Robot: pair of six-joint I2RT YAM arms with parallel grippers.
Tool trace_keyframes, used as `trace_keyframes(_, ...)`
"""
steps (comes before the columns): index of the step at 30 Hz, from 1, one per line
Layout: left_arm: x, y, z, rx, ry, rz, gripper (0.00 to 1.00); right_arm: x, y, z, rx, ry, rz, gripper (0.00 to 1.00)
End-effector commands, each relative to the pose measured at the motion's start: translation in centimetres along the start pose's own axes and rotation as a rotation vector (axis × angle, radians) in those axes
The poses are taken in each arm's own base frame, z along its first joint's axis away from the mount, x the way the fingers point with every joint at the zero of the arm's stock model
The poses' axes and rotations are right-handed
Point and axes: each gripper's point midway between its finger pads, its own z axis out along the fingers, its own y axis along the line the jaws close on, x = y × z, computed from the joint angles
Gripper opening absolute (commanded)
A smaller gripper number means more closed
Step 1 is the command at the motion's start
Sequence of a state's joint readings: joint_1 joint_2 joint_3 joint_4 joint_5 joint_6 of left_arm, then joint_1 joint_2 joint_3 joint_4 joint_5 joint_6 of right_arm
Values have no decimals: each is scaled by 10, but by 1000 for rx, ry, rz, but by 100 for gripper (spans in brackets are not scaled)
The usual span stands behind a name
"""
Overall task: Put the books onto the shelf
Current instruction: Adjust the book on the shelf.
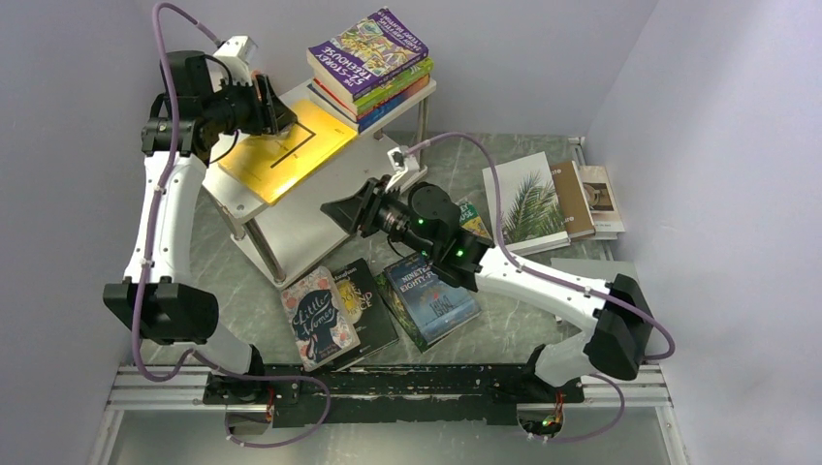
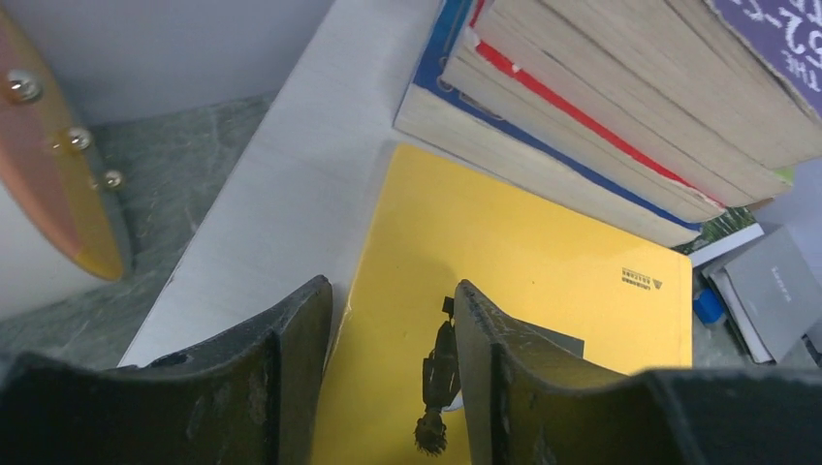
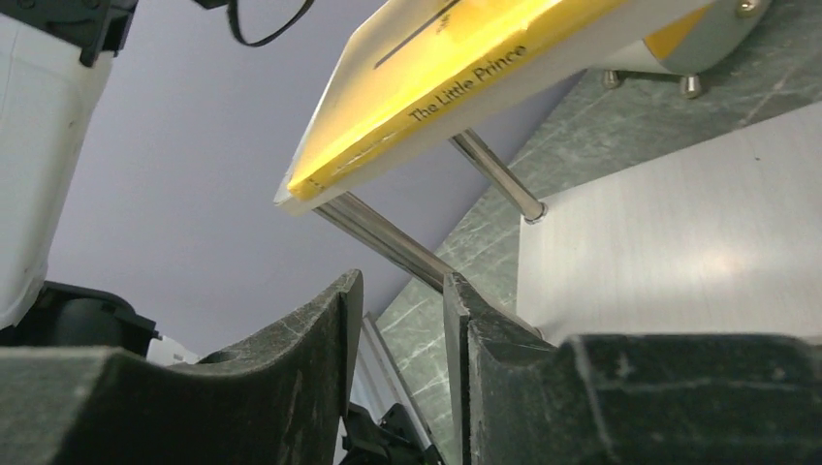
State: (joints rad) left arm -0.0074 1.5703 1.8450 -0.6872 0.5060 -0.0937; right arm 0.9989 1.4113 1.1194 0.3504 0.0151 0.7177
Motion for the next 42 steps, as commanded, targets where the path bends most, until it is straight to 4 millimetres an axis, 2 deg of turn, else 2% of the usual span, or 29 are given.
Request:
trace_keyframes(1, -14, -17, 2, 110, -27, 27, 53, -10, 23, 12, -58, -41, -36, 38)
trace_keyframes(13, -26, -10, 12, 96, -42, 27, 51, -13, 37, 30, -92, -38, -50, 23)
trace_keyframes(14, -27, -10, 12, 96, -43, 25, 52, -15, 38, 31, -95, -43, -55, 26)
trace_keyframes(16, -29, -10, 13, 97, -44, 22, 55, -16, 39, 33, -97, -45, -61, 42)
trace_keyframes(17, -30, -10, 13, 96, -46, 20, 57, -18, 40, 34, -96, -46, -61, 46)
trace_keyframes(19, -29, -11, 14, 104, -42, 12, 60, -18, 38, 39, -78, -46, -60, 48)
trace_keyframes(20, -30, -1, 12, 87, -44, 0, 61, -19, 36, 41, -67, -47, -60, 48)
trace_keyframes(22, -29, 5, 13, 60, -37, -12, 65, -20, 32, 47, -38, -51, -52, 48)
trace_keyframes(25, -24, 15, 13, 12, -24, -19, 72, -21, 24, 54, 7, -65, -35, 45)
trace_keyframes(28, -21, 13, 11, 18, -17, -9, 74, -19, 19, 61, 32, -63, -22, 38)
trace_keyframes(36, -11, 8, 18, 83, 17, -5, 58, -16, 14, 69, 47, -73, 2, 22)
trace_keyframes(42, -9, 4, 21, 123, 13, -12, 56, -19, 11, 72, 62, -88, 15, 20)
